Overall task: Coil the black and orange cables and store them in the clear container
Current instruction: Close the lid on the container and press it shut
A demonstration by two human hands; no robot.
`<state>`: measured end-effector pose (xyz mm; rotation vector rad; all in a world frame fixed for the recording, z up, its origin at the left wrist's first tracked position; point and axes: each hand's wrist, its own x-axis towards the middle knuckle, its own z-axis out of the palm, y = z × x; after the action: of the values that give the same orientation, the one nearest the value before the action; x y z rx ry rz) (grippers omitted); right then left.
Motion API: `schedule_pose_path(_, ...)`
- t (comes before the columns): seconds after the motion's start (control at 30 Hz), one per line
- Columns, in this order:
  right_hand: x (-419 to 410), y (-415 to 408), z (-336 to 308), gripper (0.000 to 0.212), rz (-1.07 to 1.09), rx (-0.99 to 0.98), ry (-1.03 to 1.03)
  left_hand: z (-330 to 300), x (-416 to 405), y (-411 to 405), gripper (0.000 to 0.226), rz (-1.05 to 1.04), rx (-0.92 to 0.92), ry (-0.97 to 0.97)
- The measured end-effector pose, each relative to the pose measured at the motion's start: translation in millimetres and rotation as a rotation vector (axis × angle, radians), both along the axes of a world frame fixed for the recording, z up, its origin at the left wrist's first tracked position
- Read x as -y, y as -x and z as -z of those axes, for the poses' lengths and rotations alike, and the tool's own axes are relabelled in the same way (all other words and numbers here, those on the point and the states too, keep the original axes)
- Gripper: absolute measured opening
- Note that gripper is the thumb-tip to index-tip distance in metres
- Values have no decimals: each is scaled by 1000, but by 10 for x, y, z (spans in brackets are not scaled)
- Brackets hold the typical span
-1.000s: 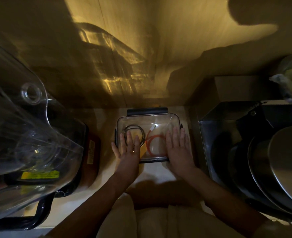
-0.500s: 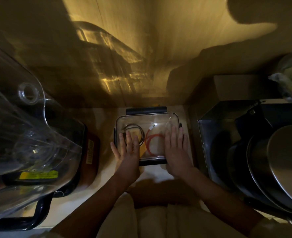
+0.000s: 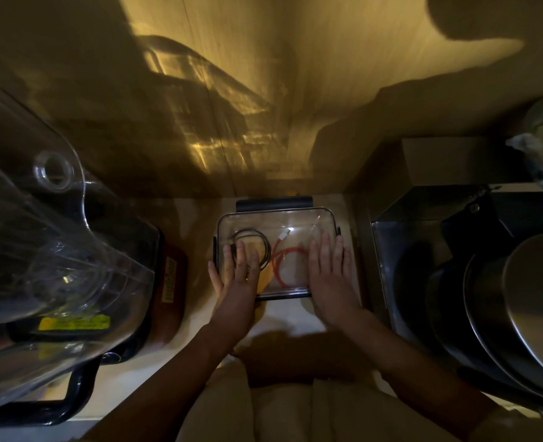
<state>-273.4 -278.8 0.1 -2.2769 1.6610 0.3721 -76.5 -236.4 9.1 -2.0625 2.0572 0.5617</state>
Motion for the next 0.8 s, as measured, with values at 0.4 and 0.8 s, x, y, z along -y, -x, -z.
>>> schedule_pose_path(0.4, 214, -28, -227, 112, 89, 364, -11, -105, 218, -64, 91, -160, -372, 282)
schedule_pose_path(0.8, 972, -289, -45, 74, 14, 302, 24, 74, 916, -141, 96, -93, -277, 218)
